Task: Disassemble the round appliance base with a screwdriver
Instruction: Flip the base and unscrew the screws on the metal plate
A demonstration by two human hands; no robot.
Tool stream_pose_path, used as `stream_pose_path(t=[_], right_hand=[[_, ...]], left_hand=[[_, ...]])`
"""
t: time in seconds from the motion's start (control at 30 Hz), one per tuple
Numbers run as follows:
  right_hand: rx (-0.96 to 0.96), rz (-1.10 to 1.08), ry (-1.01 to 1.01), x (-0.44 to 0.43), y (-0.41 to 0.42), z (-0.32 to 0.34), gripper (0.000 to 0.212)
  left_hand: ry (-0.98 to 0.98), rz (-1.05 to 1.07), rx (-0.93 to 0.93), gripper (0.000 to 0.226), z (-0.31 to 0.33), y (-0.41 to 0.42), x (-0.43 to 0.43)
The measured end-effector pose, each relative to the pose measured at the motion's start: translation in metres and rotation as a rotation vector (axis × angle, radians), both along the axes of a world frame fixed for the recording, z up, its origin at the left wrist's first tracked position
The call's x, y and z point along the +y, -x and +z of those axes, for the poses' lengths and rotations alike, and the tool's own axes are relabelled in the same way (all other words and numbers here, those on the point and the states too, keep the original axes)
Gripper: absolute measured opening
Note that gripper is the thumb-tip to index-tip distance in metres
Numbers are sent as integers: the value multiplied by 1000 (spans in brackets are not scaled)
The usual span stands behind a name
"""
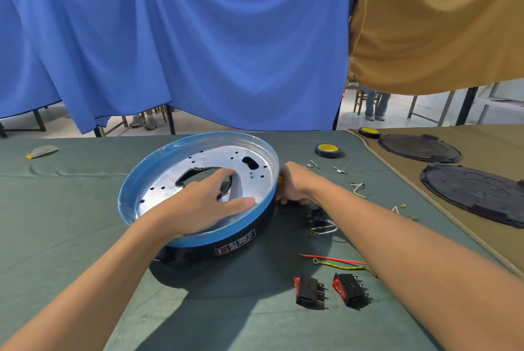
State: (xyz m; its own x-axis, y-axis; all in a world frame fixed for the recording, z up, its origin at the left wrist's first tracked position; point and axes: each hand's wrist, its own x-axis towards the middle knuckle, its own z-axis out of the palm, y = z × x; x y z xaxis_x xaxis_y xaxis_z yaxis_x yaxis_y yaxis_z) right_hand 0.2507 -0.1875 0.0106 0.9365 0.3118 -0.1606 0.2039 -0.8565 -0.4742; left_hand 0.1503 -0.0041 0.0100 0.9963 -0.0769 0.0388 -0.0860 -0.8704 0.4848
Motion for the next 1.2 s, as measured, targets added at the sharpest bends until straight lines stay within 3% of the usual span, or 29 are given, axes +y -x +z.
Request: stream_pose_path(t=[0.13, 0.33, 0.57, 1.0, 1.1, 1.2], right_hand=[[54, -18, -25, -4, -7, 5, 10], [33, -55, 30, -16, -14, 13, 10], [-135, -173, -64, -41, -43, 37, 20], [-204, -163, 74, -7, -91, 14, 21], [-227, -179, 108, 1, -97, 6, 11], [-235, -204, 144, 2, -102, 0, 17]], left_hand=[[-78, -8, 2, 72, 1, -7, -2], [-206, -45, 87, 77, 2, -17, -3], [-185, -68, 125, 53, 3, -31, -2], [-147, -95, 137, 55, -2, -34, -1], [-148, -92, 137, 58, -4, -34, -1], [-165, -95, 149, 66, -4, -34, -2]])
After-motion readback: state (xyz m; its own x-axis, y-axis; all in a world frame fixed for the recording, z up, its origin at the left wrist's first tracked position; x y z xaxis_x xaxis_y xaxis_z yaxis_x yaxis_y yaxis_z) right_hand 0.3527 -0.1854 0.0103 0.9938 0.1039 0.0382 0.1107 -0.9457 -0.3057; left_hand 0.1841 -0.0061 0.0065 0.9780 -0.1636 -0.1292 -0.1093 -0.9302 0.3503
